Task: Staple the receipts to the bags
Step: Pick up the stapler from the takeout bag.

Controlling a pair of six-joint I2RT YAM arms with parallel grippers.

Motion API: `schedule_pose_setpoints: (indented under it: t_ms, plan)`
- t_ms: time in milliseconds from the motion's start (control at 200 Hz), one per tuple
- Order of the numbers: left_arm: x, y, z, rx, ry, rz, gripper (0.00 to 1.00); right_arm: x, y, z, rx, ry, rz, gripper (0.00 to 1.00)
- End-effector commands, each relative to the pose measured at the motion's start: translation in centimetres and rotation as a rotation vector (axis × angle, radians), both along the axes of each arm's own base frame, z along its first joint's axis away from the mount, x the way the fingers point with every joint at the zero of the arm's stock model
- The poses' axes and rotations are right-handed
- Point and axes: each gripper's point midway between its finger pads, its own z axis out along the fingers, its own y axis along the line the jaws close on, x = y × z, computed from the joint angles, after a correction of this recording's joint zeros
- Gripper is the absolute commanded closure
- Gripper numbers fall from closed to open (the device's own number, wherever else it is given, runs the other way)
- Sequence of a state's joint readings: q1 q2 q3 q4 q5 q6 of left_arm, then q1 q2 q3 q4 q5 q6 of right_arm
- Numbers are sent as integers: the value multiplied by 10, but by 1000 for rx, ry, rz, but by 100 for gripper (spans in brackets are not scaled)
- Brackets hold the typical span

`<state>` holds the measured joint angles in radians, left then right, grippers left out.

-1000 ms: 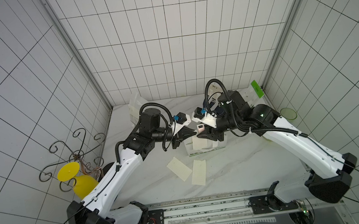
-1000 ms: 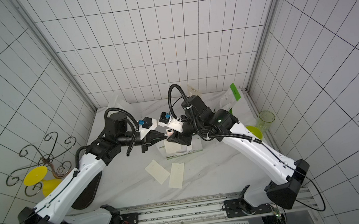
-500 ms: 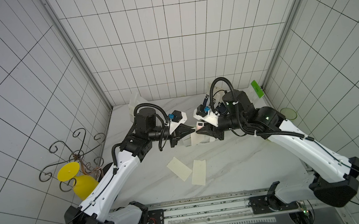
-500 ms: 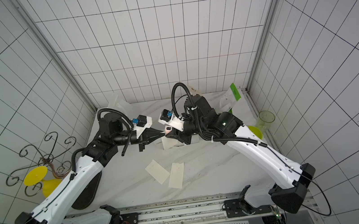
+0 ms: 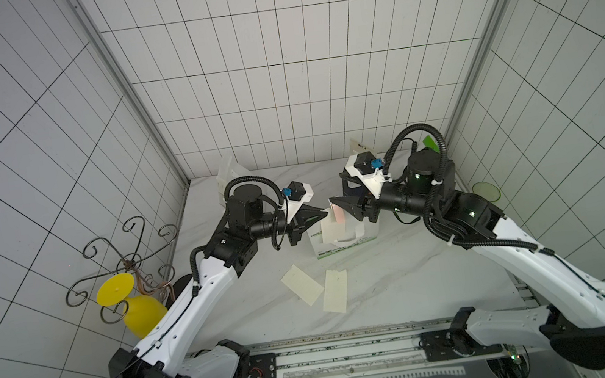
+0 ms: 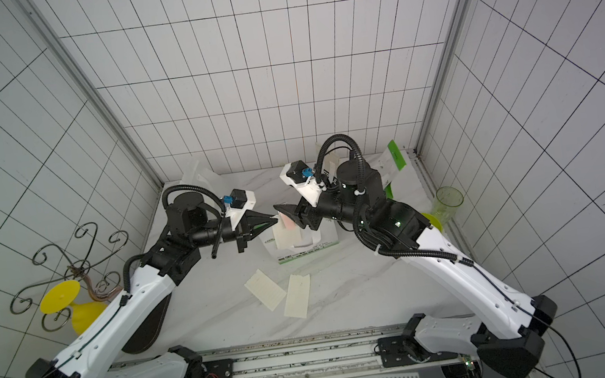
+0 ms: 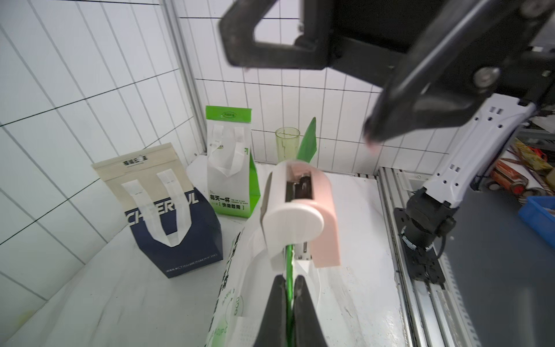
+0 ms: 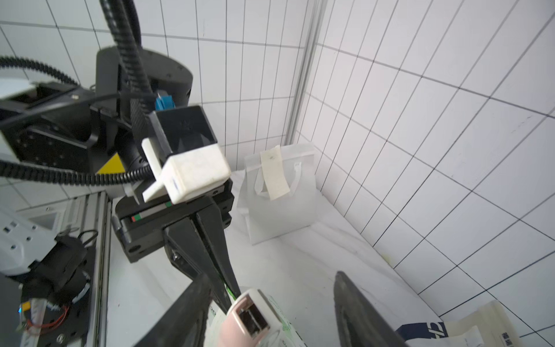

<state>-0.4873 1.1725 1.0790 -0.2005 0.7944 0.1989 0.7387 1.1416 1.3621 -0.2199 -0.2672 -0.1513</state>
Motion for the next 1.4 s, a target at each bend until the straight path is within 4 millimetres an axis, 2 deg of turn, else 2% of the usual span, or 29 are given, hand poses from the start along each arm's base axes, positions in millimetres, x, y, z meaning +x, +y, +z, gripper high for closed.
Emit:
schedule_pose_setpoints:
  t_ms: [0,75,145,425,615,755,900,989,1074,1154,1284,1394]
  plan:
    - [20,7,29,-91,-31,179,100,15,-12,9,205,44,-134,38]
    - [30,8,29,-87,-13,261,100,22,-16,-3,247,77,-201,41]
    - [32,7,28,-81,-5,271,100,27,-14,-16,247,87,-225,41]
    - [34,5,24,-72,5,289,100,38,10,-43,175,94,-239,40]
    - [33,3,21,-70,12,271,100,36,28,-59,140,108,-194,41]
    - [30,1,21,-70,7,252,100,42,35,-68,108,116,-205,47]
    - [27,0,22,-70,4,239,100,46,38,-74,85,114,-220,62]
    - [27,-2,20,-68,15,230,100,49,40,-72,86,96,-235,84]
    - [29,-3,17,-65,30,235,100,51,39,-63,117,69,-253,98]
    - [33,-2,14,-60,43,253,100,58,33,-51,160,47,-305,100]
    - [39,0,9,-46,57,285,100,74,12,-33,216,18,-450,100]
    - [46,1,3,-30,70,313,100,80,-3,-15,261,3,-499,100]
